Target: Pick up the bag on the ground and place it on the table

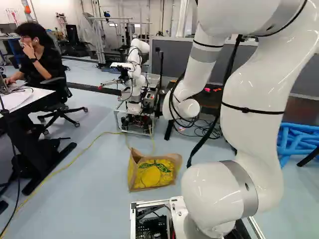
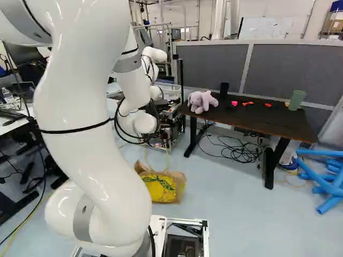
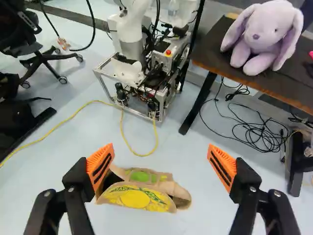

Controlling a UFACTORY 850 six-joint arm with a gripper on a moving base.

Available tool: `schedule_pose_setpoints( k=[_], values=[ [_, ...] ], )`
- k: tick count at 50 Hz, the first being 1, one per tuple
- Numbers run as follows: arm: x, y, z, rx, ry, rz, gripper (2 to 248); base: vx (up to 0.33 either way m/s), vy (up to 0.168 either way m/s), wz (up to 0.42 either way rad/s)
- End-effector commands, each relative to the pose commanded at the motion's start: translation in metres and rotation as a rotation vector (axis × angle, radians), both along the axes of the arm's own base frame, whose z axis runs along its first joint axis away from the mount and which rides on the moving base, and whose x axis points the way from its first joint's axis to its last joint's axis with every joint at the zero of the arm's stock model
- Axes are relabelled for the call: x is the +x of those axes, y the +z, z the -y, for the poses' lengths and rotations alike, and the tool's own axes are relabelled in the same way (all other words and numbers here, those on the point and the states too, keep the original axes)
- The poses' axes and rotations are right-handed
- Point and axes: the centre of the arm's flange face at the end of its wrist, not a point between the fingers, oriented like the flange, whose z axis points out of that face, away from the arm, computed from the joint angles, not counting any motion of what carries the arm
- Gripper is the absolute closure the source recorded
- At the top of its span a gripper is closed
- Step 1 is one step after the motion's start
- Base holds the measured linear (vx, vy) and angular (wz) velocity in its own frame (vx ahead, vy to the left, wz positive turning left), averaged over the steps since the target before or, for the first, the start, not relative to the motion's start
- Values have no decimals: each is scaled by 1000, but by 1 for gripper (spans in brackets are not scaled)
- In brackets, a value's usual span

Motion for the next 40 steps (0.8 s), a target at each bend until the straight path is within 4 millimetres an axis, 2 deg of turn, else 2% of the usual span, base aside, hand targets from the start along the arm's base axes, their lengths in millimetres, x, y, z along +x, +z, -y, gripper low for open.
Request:
schedule_pose_setpoints(
  k=[40],
  values=[
    [65, -65, -10, -55, 99, -204, 3, 0, 0, 0]
  ],
)
